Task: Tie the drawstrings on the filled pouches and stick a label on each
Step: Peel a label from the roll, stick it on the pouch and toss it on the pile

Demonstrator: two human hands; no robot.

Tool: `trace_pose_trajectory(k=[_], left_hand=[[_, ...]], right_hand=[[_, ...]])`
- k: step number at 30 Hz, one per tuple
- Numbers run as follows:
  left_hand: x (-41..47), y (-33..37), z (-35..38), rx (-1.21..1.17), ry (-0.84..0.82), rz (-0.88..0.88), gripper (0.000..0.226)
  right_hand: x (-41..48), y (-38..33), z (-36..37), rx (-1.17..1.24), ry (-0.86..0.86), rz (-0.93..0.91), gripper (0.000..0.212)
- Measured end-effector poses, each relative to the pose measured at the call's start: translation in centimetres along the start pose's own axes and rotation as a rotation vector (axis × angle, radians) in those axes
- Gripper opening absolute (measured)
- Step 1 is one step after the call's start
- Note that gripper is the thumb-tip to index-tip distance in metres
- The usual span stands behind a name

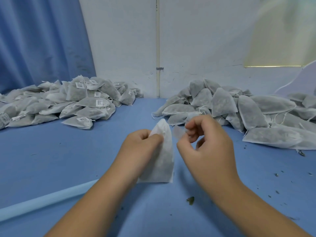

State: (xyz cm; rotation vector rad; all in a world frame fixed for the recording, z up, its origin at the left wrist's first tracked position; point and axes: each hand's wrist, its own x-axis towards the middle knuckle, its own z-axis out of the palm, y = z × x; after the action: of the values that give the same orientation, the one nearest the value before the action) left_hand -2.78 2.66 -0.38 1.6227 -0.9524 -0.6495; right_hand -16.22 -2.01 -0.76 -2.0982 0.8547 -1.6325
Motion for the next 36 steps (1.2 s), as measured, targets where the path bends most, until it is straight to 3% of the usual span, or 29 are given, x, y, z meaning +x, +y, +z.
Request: trace_pose_trajectory(k=[3,7,11,15,28,36], left_hand=[[-0.2,0.2,0.6,0.040,0.057,0.037,0.014],[-0.2,0.1,0.5,0.037,0.084,0.058,0.016],[-0.4,0.3,0.6,-0.081,0.009,0.041,0.015],[-0.7,0.4,0.8,-0.204,-0.087,-0.005,0.007],[-1.0,0.5,0.5,-0.328,-0.187,0.009,0.016],[-0.4,0.5,-0.6,-0.545,-0.400,-0.039,0.031]], right_hand=[[-0.5,-0.5,0.3,-0.105,0.028,-0.133,0.023],[-0.1,-0.4,-0.2,-0.138,0.072,-0.144,0.025],[-0.1,-0.6,-0.3,-0.205,0.100,-0.245,0.023],[-0.5,-0.3,0.2,-0.312,0.012,-0.351,0.027],[-1.0,-0.1,0.7,-0.304,-0.206,-0.309,0.040],[-0.7,0.5,0.2,-0.359,-0.280,-0.288,0.049]])
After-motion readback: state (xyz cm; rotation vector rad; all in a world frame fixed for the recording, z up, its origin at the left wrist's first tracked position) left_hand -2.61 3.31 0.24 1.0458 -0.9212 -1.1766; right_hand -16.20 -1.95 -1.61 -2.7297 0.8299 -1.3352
